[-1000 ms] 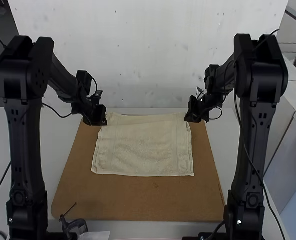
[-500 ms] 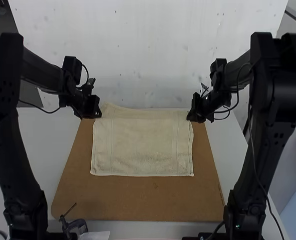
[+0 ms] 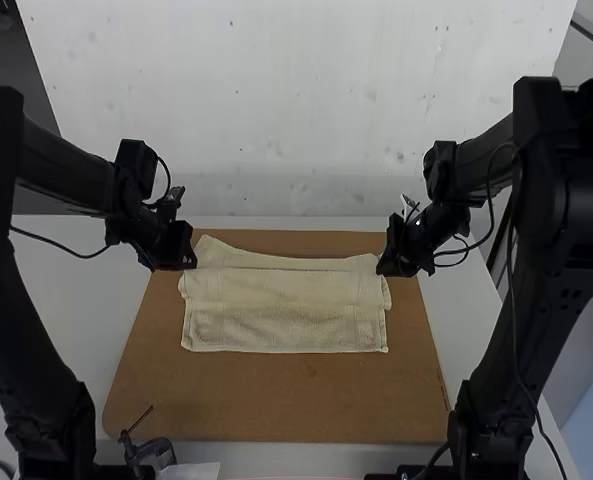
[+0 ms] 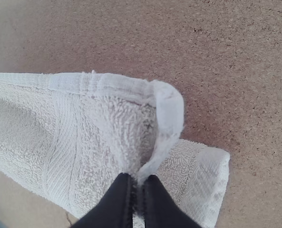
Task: Fold the towel.
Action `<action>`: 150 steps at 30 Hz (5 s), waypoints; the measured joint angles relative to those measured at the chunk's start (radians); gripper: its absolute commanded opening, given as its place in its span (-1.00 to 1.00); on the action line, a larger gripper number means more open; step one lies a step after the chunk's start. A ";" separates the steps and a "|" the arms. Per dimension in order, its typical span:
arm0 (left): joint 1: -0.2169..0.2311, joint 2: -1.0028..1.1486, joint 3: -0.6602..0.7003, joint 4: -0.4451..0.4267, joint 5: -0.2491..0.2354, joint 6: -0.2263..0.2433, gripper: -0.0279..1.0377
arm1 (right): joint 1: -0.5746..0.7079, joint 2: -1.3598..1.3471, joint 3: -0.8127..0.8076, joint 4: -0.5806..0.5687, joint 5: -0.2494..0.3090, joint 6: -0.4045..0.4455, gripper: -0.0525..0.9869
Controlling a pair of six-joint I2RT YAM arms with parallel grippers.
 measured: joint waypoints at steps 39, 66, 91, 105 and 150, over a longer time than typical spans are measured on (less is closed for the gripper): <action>-0.013 0.109 -0.103 0.065 -0.005 0.003 -0.92 | -0.007 0.080 -0.112 0.011 0.013 -0.029 -0.78; -0.002 -0.026 -0.154 0.182 -0.050 0.030 0.89 | -0.027 -0.009 -0.090 -0.043 0.050 -0.089 0.89; 0.034 -0.311 -0.140 0.089 -0.057 0.034 0.89 | 0.045 0.183 -0.016 -0.203 0.092 -0.111 0.88; 0.034 -0.313 -0.142 0.088 -0.057 0.034 0.89 | 0.048 0.262 0.038 -0.213 0.084 -0.084 0.87; 0.095 -0.317 -0.192 0.113 0.005 0.053 0.89 | 0.191 0.358 0.116 -0.069 -0.006 0.083 -0.35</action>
